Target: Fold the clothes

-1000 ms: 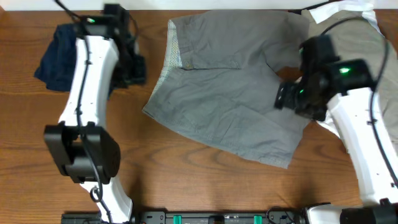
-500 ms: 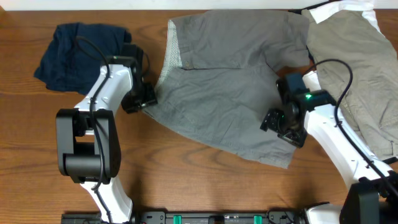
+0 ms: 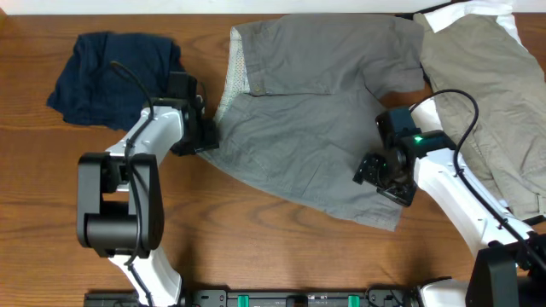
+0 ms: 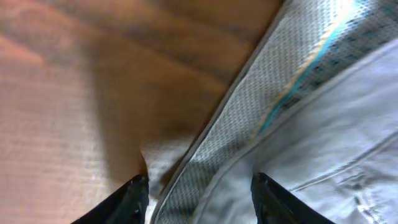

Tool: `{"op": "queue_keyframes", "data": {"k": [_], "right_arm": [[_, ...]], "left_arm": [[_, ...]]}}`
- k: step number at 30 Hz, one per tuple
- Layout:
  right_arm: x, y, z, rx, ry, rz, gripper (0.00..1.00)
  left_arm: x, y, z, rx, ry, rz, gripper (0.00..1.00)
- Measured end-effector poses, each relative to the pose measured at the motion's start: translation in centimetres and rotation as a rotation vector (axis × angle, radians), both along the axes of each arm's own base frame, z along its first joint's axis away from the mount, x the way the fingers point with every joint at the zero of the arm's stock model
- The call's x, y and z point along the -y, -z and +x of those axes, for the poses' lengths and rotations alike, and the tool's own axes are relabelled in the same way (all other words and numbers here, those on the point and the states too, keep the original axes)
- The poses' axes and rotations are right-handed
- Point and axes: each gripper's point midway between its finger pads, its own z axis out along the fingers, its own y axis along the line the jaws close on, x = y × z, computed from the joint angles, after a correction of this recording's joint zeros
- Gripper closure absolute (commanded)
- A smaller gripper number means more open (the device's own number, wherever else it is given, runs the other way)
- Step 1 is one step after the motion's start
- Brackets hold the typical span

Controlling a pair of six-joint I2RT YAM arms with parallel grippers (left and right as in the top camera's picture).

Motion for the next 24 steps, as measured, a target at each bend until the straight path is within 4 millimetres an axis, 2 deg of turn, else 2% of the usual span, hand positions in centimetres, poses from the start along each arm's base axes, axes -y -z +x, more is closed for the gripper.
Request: {"op": "queue_keyframes", "data": {"k": [2, 4, 5, 16, 20, 24], "right_arm": [[-0.1, 0.0, 0.0, -0.001, -0.001, 0.004, 0.20], [-0.1, 0.0, -0.2, -0.006, -0.001, 0.003, 0.21], [0.0, 0.0, -0.3, -0.012, -0.001, 0.003, 0.21], [-0.4, 0.0, -1.9, -0.077, 0.004, 0.009, 0.22], [-0.7, 0.2, -3.4, -0.129, 0.009, -0.002, 0.22], [-0.5, 1.3, -5.2, -0.184, 0.041, -0.019, 0.22]], "left_arm": [[0.1, 0.0, 0.1, 0.027, 0.013, -0.004, 0.67], [0.1, 0.1, 0.0, 0.036, 0.023, -0.009, 0.90], [0.2, 0.2, -0.1, 0.036, 0.030, -0.012, 0.94], [0.2, 0.1, -0.5, 0.029, 0.010, -0.052, 0.94], [-0.4, -0.1, -1.3, 0.013, -0.053, -0.069, 0.94], [-1.5, -0.6, -1.1, 0.030, -0.108, -0.075, 0.94]]}}
